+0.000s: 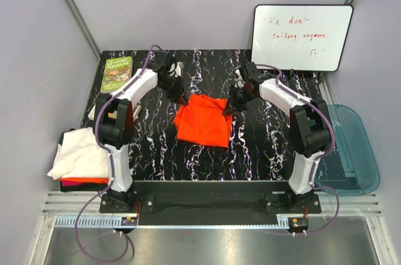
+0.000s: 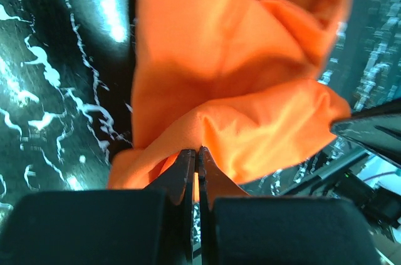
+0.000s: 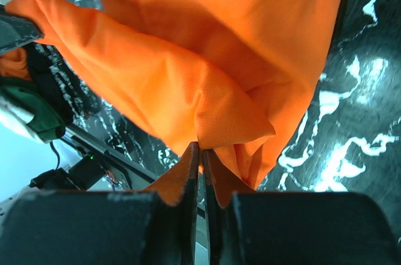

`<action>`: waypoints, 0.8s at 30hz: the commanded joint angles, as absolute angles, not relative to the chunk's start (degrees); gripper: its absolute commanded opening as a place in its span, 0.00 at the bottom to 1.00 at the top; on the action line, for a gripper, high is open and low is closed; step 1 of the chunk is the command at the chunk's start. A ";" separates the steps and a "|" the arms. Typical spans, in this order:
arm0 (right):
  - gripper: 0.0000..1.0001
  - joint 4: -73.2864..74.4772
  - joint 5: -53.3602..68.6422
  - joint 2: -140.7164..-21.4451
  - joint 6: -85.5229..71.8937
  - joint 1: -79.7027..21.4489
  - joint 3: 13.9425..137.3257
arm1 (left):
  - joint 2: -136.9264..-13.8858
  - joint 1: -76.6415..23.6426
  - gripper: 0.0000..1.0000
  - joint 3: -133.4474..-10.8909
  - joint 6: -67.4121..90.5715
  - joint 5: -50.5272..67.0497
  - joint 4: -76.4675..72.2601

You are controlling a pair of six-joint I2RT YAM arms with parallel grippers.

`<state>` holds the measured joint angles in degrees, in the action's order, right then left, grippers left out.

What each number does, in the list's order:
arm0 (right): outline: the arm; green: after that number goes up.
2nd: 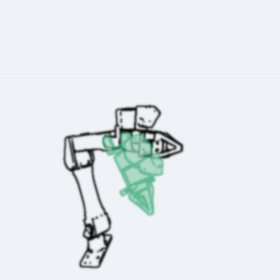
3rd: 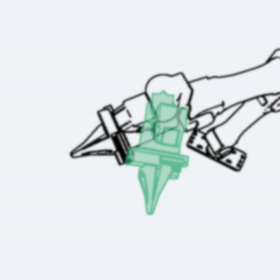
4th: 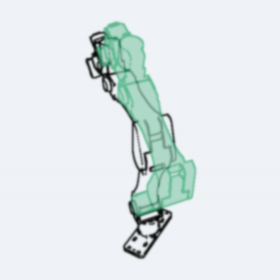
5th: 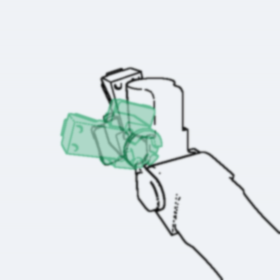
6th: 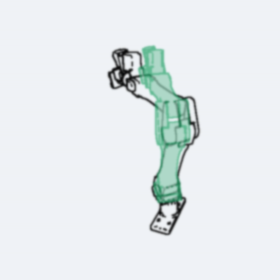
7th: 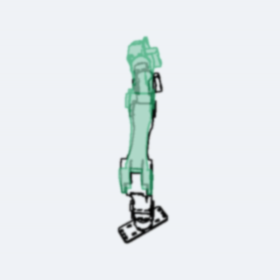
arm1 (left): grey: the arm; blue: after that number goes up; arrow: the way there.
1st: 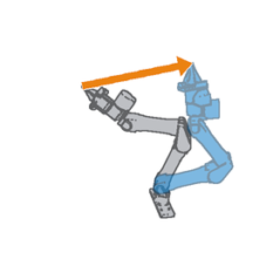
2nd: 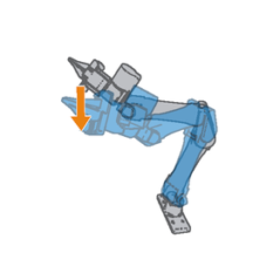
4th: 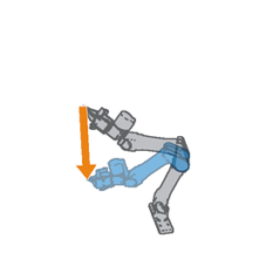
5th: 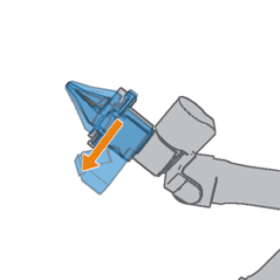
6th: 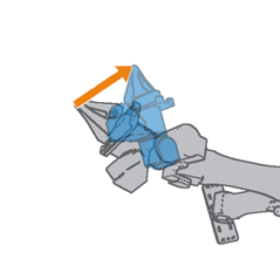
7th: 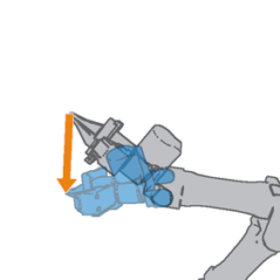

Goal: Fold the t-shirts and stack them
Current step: Fold the tshirt

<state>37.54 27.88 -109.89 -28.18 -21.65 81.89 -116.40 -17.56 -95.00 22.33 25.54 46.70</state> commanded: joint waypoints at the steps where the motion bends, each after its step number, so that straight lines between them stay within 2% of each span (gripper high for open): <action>1: 0.11 37.70 26.37 -102.58 -28.04 -22.15 80.95 | -109.25 -17.67 0.00 -94.40 21.09 28.21 46.49; 11: 0.10 38.15 19.96 -97.74 -28.56 -22.24 78.92 | -110.20 -17.67 0.00 -99.65 20.21 28.39 46.32; 24: 0.09 37.00 11.87 -96.94 -28.65 -22.24 84.20 | -114.61 -17.67 0.00 -107.05 20.57 29.79 46.32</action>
<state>38.79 16.56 -100.14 -28.40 -21.74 80.93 -113.71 -17.56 -103.96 21.15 27.33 47.86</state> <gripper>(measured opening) 0.089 0.012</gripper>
